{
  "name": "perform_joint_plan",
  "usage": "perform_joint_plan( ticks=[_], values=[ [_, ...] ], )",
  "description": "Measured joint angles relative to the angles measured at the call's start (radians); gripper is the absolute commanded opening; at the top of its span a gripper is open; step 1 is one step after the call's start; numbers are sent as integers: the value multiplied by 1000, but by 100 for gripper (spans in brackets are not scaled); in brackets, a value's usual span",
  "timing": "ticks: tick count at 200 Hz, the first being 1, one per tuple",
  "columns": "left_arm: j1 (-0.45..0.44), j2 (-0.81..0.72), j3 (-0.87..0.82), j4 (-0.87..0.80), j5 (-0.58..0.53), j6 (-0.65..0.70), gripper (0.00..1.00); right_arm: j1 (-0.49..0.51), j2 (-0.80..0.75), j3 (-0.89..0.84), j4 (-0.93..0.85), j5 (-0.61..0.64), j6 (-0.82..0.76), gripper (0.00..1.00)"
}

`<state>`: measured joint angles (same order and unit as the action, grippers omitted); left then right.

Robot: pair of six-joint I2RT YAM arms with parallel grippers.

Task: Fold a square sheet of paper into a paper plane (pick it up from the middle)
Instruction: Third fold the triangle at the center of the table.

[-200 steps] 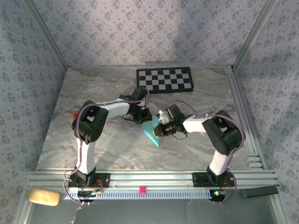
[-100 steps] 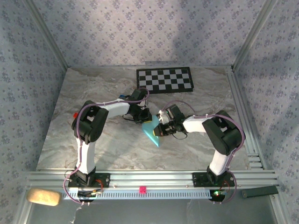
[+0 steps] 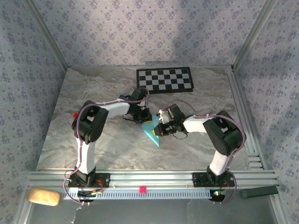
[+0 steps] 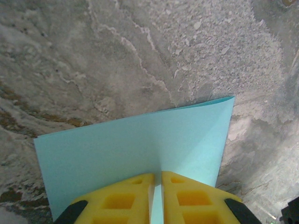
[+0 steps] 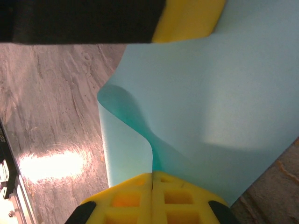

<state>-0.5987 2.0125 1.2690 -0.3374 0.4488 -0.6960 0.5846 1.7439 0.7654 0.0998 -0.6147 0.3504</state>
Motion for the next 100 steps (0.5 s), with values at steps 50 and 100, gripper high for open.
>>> perform_joint_plan(
  ticks=[50, 100],
  values=[
    [0, 0, 0, 0, 0, 0, 14, 0, -16, 0, -17, 12, -8, 0],
    [0, 0, 0, 0, 0, 0, 14, 0, -15, 0, -19, 17, -8, 1]
  ],
)
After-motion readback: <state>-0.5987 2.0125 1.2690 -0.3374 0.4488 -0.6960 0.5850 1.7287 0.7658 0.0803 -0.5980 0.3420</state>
